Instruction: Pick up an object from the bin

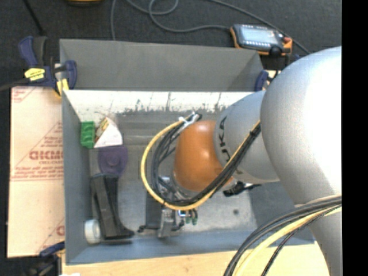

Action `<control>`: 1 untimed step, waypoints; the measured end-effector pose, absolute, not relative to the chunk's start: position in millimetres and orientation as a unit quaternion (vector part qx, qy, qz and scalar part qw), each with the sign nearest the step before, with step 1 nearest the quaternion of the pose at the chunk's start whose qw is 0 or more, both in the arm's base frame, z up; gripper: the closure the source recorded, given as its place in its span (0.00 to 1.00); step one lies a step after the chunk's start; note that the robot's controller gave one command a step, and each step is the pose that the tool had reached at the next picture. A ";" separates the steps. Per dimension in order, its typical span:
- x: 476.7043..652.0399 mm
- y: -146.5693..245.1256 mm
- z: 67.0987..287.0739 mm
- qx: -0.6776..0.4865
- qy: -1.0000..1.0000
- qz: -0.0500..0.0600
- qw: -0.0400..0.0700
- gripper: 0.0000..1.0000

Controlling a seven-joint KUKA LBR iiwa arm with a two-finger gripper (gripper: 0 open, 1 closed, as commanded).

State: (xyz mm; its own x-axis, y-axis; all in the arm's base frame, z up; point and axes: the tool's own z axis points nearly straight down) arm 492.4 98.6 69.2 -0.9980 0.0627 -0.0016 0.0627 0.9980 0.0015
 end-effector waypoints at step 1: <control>491.6 95.0 70.7 -0.095 0.995 0.000 0.000 1.00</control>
Offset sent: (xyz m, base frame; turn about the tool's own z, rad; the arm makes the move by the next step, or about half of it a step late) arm 0.0000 0.0000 0.0000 0.0000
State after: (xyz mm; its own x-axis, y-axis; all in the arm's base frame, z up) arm 491.6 95.0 70.7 -0.9819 -0.1896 -0.0005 -0.1896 0.9819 0.0003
